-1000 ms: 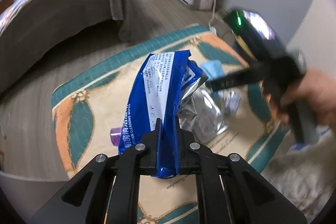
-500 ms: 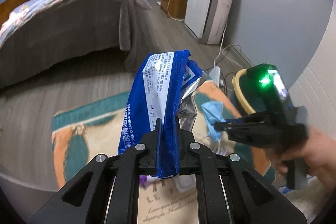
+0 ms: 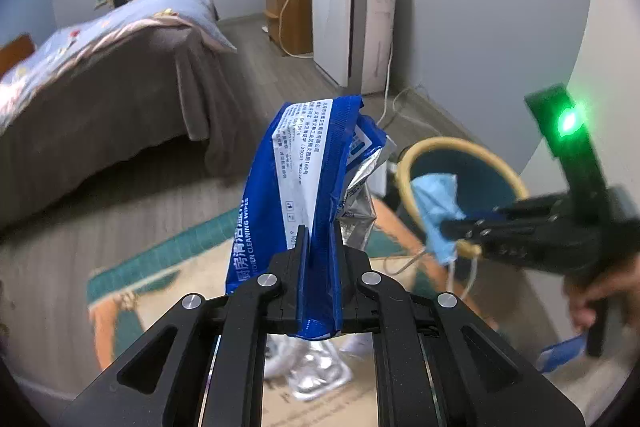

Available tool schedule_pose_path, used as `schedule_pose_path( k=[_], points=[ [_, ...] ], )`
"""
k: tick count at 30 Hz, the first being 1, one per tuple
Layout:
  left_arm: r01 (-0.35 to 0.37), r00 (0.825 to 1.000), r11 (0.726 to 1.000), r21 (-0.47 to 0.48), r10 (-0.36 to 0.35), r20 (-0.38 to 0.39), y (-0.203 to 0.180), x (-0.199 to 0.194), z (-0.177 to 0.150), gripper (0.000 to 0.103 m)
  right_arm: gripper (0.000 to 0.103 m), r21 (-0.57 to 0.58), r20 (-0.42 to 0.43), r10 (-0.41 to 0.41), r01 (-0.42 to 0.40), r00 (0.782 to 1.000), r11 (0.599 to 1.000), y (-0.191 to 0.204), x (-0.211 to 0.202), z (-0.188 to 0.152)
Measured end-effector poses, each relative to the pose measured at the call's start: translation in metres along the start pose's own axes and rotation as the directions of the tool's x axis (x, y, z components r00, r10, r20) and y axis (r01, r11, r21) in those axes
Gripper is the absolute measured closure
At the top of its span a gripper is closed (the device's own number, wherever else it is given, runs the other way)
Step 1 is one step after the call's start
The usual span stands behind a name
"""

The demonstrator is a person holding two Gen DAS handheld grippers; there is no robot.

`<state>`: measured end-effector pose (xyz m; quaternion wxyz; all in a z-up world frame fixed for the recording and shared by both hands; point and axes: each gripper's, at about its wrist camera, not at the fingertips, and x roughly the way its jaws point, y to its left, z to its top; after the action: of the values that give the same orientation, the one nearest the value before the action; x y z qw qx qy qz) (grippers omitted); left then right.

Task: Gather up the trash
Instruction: 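Grasp the blue wipes pack with the left tool while the right tool grasps a blue face mask, then carry both items over the bin and open both tools to drop them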

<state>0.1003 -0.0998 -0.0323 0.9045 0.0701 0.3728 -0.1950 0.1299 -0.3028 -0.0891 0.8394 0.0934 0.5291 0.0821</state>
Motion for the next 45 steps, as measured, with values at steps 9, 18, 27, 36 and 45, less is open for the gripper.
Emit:
schedule_pose_path(
  k=[9, 18, 27, 36, 45],
  points=[
    [-0.031, 0.998, 0.999, -0.016, 0.032, 0.053, 0.006, -0.041, -0.017, 0.092, 0.092, -0.008, 0.082, -0.008, 0.009, 0.997, 1.000, 0.022, -0.030, -0.005],
    [-0.071, 0.996, 0.997, 0.002, 0.071, 0.050, 0.006, -0.041, -0.019, 0.092, 0.092, -0.021, 0.107, -0.028, 0.031, 0.994, 0.999, 0.023, -0.038, -0.002],
    [-0.082, 0.996, 0.996, 0.040, 0.080, 0.044, -0.007, -0.026, -0.014, 0.092, 0.092, -0.041, 0.127, -0.070, 0.076, 0.989, 0.996, 0.005, -0.041, 0.009],
    [-0.016, 1.000, 0.999, 0.039, 0.016, 0.003, -0.028, 0.002, -0.004, 0.092, 0.092, -0.035, 0.132, -0.140, 0.146, 0.981, 0.989, -0.042, -0.045, 0.021],
    [0.059, 0.997, 0.994, 0.095, -0.054, -0.055, -0.075, 0.044, 0.003, 0.092, 0.092, 0.047, 0.077, -0.200, 0.197, 0.977, 0.979, -0.089, -0.029, 0.022]
  ],
)
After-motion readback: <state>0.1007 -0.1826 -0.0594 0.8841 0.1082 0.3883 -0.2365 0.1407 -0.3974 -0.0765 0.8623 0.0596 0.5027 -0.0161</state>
